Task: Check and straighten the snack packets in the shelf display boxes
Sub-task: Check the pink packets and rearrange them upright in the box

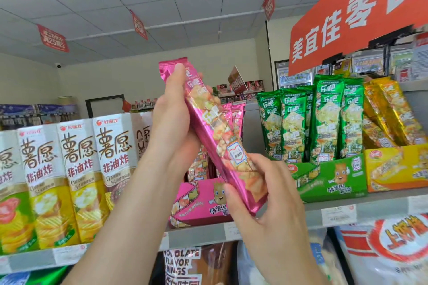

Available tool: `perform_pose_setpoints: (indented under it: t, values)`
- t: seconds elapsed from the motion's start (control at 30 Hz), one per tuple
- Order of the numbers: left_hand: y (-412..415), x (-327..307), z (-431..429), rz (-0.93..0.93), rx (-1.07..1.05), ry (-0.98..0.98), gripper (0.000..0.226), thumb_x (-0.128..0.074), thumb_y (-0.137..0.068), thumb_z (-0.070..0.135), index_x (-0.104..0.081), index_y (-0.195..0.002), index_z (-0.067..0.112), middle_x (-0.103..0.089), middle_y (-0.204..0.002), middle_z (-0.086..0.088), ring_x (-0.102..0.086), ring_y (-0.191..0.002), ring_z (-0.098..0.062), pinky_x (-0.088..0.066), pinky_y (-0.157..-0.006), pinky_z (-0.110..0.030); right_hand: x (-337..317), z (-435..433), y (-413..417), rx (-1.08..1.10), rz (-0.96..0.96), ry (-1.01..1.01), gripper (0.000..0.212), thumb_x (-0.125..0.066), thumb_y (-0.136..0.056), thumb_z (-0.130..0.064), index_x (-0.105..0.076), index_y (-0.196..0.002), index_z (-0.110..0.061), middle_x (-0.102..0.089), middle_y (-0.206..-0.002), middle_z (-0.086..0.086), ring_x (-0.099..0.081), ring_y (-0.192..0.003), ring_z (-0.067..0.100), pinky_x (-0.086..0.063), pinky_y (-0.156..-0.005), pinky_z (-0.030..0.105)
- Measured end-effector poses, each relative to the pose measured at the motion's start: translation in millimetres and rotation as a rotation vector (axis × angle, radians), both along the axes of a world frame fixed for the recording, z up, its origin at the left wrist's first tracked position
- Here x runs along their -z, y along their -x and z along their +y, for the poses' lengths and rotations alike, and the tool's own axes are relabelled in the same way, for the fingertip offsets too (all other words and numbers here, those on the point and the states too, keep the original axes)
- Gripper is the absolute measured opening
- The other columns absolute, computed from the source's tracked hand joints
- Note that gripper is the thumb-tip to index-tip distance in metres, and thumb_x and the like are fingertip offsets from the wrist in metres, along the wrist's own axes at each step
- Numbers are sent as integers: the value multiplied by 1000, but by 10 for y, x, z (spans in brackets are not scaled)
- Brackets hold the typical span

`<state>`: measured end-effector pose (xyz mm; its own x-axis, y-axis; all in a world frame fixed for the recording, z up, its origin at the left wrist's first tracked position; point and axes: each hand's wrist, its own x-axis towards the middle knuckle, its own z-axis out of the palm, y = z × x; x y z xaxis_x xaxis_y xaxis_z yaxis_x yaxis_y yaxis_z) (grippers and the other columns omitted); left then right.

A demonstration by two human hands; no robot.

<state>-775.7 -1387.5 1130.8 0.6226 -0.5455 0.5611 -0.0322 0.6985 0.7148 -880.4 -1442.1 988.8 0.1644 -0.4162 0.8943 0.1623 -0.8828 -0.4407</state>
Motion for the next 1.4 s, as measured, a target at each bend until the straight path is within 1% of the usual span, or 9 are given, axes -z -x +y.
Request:
perform_pose_setpoints:
  t: [0.2, 0.43, 0.53, 0.67, 0.77, 0.87, 1.03, 1.2, 1.4]
  values:
    - [5, 68, -67, 27, 142, 59, 34, -51, -96, 44, -57, -83, 14, -58, -64, -3, -53, -50, -14, -46, -48, -23, 67, 55, -20, -132, 6, -46, 49, -64, -77, -51, -40, -119, -43, -54, -107, -21, -58, -92, -8, -40, -74, 2]
    - [-63, 49, -120, 28, 260, 23, 40, -51, -95, 47, -59, -72, 15, -56, -68, -3, -50, -51, -12, -45, -46, -22, 71, 5, -1, -503, 53, -229, 36, -50, -83, -63, -41, -117, -55, -65, -103, -14, -62, -65, 6, -56, -62, 38]
    - [-75, 57, -131, -3, 236, 9, 43, -54, -94, 49, -67, -66, 18, -59, -70, -2, -53, -55, -12, -47, -50, -23, 96, 9, -24, -481, 36, -231, 41, -51, -82, -67, -41, -119, -53, -64, -106, -12, -62, -72, 9, -54, -66, 41]
    - [-76, 7, -144, -104, 17, -39, 32, -55, -95, 45, -63, -99, 14, -59, -65, 2, -58, -51, -8, -49, -50, -22, 159, 50, -59, -503, -13, -234, 43, -58, -84, -58, -44, -125, -49, -65, -115, -11, -66, -90, 11, -52, -75, 35]
    - [-123, -79, -135, -221, -82, -22, 25, -57, -96, 37, -62, -97, 12, -60, -66, 2, -58, -51, -7, -49, -50, -21, 180, 19, -38, -508, 23, -222, 45, -59, -89, -46, -43, -130, -51, -65, -121, -15, -66, -103, 11, -52, -86, 33]
    - [-204, -140, -97, -354, -99, 33, 16, -58, -97, 28, -60, -89, 15, -61, -79, -9, -59, -54, -10, -51, -55, -25, 164, -44, 15, -449, 92, -246, 48, -66, -85, -48, -43, -125, -60, -70, -107, -19, -69, -89, 5, -53, -80, 25]
    - [-269, -179, -108, -403, -112, 53, 15, -56, -99, 27, -61, -96, 13, -61, -84, -12, -61, -58, -11, -52, -57, -28, 159, -66, 8, -409, 50, -360, 46, -66, -68, -55, -50, -111, -63, -71, -71, -2, -66, -66, 26, -56, -66, 45]
    - [-264, -190, -116, -422, -128, -9, 29, -53, -98, 41, -60, -92, 13, -57, -90, -20, -61, -60, -14, -52, -58, -26, 171, -71, -29, -503, 38, -447, 39, -74, -73, -35, -58, -107, -48, -72, -65, 3, -70, -60, 12, -48, -53, 16]
    - [-406, -358, 17, -736, -114, -235, 25, -67, -88, 39, -64, -108, 22, -74, -89, 0, -71, -84, -19, -57, -75, -36, 62, -128, 27, -566, 39, -477, 44, -72, -65, -38, -59, -106, -28, -70, -63, 16, -69, -54, 14, -45, -46, 13]
